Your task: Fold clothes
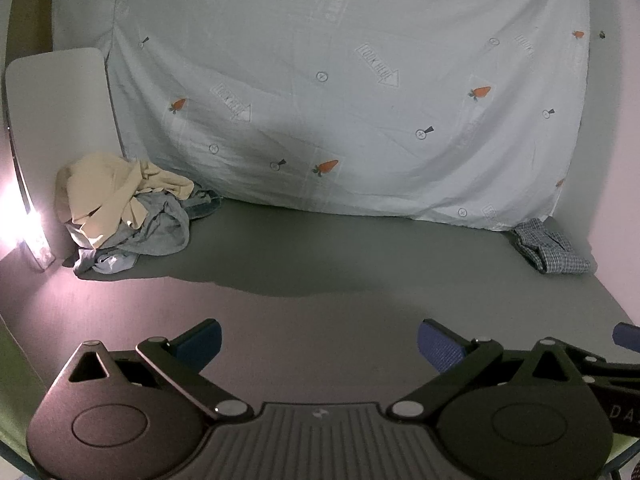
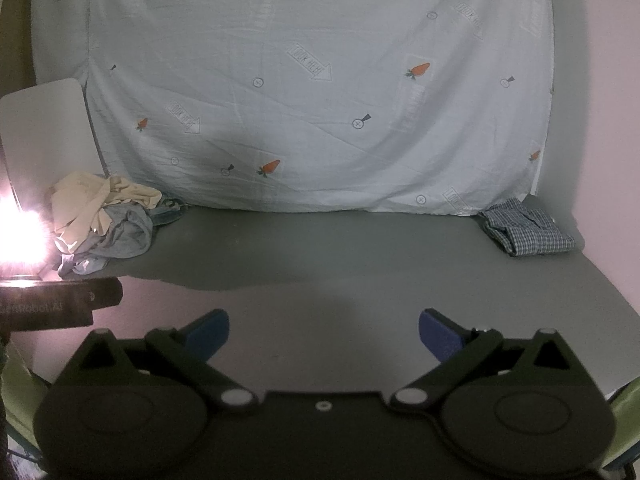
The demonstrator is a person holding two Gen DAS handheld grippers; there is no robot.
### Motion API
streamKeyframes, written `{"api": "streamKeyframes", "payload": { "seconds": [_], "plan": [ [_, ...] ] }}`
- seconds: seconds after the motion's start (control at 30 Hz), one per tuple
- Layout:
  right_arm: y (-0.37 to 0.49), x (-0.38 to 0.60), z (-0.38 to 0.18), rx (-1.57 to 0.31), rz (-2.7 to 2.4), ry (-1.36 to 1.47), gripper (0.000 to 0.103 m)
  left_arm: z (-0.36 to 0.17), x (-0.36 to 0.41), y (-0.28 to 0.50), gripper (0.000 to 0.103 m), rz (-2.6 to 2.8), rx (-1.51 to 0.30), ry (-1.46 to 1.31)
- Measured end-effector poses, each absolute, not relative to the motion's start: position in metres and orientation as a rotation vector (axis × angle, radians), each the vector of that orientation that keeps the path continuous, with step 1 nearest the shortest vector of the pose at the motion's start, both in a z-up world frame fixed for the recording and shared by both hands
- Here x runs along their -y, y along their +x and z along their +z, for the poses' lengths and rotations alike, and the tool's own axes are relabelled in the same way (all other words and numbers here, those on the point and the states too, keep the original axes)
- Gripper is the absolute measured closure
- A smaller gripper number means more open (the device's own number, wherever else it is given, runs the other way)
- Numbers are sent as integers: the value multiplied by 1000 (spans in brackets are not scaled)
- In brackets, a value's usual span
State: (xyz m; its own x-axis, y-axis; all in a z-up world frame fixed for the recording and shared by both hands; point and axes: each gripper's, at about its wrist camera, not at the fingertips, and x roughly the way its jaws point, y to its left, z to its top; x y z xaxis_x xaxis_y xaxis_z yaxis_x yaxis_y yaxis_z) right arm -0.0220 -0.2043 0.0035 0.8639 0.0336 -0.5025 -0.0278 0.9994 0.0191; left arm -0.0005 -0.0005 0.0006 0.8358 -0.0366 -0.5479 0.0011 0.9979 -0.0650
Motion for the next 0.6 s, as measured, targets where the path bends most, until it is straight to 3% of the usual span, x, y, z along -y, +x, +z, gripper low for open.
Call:
{"api": "streamKeyframes", "payload": {
  "seconds": [0.6],
  "plan": [
    [-27, 210, 12, -524, 40, 12, 0, 7, 5, -4, 0, -19, -573, -38]
  ]
}}
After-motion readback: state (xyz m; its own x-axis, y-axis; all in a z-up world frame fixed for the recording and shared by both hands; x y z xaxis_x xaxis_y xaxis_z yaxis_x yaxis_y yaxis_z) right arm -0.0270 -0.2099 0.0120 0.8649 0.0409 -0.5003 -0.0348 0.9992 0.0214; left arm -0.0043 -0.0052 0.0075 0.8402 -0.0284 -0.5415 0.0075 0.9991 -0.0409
